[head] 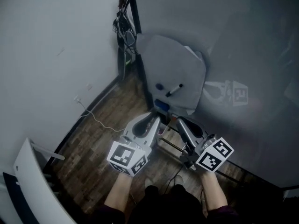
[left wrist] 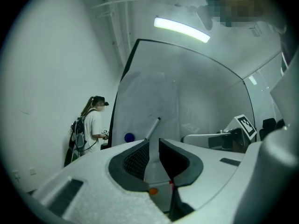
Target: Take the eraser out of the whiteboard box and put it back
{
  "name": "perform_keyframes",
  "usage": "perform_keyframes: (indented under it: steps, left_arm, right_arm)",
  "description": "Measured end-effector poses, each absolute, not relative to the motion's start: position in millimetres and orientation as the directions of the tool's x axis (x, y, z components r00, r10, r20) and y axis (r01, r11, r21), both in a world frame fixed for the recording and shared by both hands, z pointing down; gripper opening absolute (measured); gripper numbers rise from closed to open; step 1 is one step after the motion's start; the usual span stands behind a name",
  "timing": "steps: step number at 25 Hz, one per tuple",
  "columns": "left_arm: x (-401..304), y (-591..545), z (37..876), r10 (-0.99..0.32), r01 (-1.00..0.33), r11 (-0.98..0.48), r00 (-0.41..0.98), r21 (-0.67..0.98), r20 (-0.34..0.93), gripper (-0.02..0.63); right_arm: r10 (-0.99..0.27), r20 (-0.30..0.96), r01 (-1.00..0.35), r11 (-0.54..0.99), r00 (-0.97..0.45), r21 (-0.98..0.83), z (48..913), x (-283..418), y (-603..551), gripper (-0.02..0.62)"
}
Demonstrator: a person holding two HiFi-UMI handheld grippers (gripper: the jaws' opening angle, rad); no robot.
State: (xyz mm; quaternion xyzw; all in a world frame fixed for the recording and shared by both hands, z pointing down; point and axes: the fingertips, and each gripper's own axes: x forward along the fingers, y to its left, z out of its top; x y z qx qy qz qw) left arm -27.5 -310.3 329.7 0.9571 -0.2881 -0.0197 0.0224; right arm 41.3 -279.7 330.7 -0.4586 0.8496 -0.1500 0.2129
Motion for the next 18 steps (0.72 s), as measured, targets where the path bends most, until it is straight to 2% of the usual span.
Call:
perform_keyframes:
  steps: [5,18]
  left_arm:
    - [-35,-300,304,-0.582,-0.581,-0.813,0.811,0.030,-0.068,0.009]
    - [-48,-294,295,-0.614,-0.613,-0.789,0.783,0.046,-0.096,0.005]
  right_arm:
    - [-0.805,-0.257,-0.693,0.592,-0.535,-0.411,309,34,-282,0.003]
    - [-0.778,-0.257,-0.688,0.628,-0.573,-0.365,302,17,-280,0.003]
